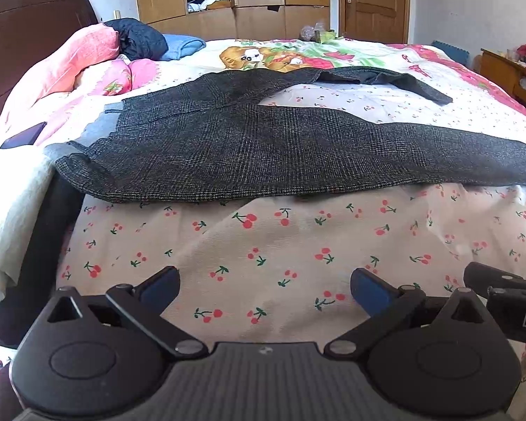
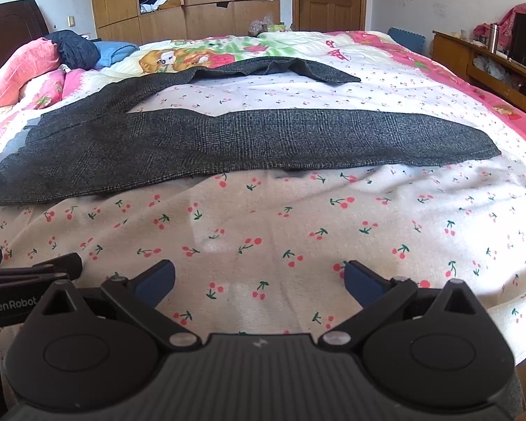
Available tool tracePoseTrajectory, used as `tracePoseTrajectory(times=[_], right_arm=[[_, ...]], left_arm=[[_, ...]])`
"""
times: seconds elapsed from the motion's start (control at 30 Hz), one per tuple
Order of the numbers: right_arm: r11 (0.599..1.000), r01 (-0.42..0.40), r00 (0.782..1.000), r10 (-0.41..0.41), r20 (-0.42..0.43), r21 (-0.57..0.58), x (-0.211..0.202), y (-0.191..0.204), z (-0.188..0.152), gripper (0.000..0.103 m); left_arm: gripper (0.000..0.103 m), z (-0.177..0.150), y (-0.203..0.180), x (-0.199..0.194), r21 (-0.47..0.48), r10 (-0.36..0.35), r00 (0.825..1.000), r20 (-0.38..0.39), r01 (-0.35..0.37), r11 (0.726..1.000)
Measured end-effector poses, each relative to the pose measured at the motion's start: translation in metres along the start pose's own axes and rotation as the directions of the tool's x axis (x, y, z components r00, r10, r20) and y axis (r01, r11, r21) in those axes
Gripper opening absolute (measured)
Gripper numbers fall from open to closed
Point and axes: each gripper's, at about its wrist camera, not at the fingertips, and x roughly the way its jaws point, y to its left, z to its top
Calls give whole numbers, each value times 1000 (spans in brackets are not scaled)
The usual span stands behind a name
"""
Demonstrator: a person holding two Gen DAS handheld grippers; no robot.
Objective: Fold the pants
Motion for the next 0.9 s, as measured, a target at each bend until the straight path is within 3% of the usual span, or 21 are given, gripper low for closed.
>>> tracePoseTrajectory(times=[0.9], right_arm=[[1000,5,1000,-5,4,5,3,-1,0,102]], left_arm=[[103,-2,-7,-1,38,-17,1000,3,17,999]])
